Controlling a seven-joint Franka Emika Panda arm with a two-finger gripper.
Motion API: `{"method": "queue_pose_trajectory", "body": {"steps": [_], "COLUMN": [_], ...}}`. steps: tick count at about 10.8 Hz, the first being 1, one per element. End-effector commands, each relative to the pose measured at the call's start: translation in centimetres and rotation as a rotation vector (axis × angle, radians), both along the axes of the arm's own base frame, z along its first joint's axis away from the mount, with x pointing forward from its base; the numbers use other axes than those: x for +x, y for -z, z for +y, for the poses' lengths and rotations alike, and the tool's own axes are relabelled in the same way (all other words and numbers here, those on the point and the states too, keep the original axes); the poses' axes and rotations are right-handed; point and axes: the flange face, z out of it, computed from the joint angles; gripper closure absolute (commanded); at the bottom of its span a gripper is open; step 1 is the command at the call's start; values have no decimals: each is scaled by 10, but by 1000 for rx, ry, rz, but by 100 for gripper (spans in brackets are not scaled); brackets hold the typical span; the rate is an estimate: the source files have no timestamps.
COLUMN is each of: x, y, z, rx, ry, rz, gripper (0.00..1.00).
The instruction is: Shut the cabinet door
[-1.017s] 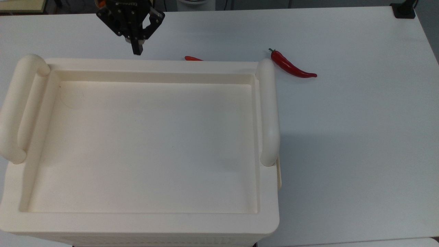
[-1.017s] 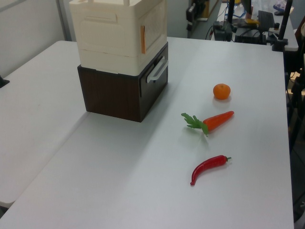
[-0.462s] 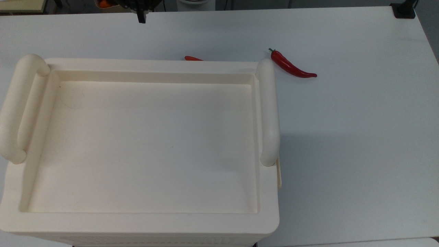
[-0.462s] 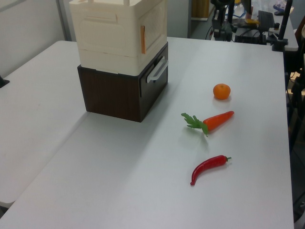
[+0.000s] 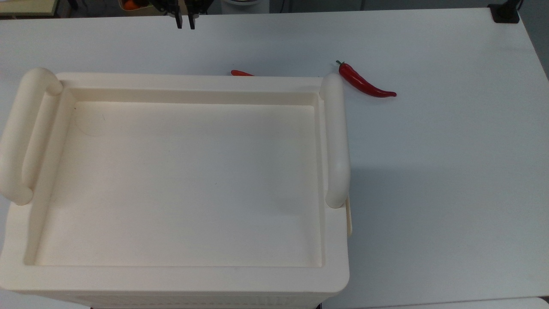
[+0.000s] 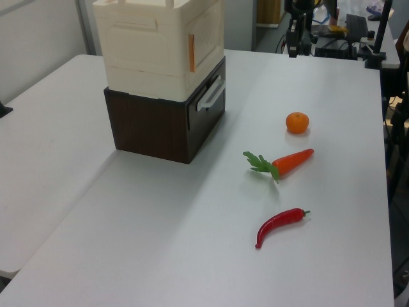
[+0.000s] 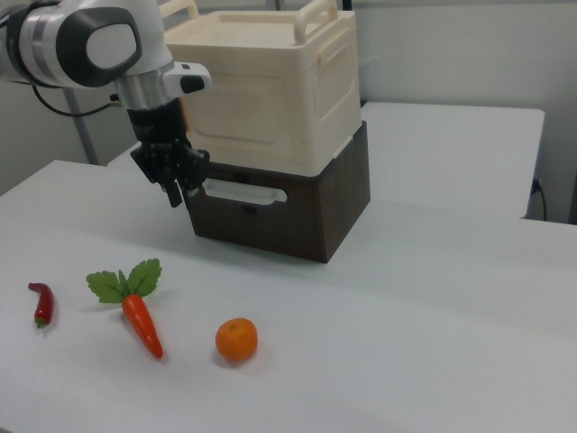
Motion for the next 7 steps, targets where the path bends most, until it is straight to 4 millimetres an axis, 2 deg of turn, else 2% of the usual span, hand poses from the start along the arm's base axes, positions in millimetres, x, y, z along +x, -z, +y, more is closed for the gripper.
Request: {"method": "queue_pose_trajectory", "body": {"steps": [1,7], "x": [-12,-13], "y": [-2,-3], "z": [-1,-4], "rx": [-11,-11], "ry": [-7,-2], "rz": [20,24], "gripper": [0,0]}}
